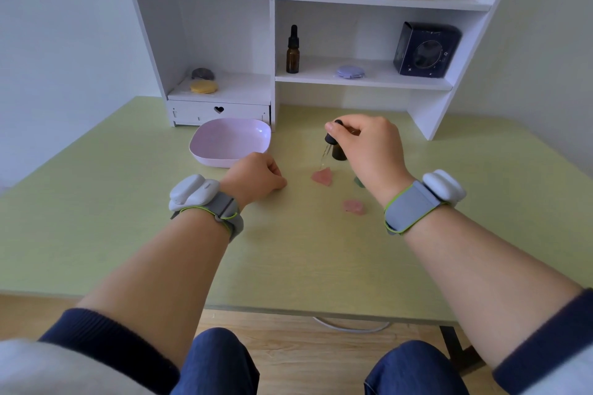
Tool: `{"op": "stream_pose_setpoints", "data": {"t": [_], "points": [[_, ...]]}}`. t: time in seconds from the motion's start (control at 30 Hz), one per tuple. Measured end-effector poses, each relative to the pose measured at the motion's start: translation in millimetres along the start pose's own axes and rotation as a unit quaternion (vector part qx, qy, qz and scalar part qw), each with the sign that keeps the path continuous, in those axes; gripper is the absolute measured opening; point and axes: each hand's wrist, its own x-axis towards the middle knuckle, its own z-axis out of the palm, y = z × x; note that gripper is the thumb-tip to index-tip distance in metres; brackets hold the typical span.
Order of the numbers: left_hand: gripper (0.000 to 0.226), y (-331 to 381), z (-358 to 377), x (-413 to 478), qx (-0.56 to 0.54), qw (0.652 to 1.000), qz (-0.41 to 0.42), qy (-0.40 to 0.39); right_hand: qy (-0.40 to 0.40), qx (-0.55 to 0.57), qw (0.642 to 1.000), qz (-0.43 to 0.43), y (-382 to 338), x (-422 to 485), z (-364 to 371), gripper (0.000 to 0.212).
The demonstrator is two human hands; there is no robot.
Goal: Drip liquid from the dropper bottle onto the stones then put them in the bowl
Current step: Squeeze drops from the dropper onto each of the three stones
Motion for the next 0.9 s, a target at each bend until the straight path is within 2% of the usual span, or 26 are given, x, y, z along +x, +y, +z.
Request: {"op": "stream_pose_setpoints", "data": {"t": [0.9], "points": [[0.008,0,0,-2,-0.002,1.0,0.002,0.002,0.037,-0.014,0.999,-0.003,10,6,1,0.027]]}}
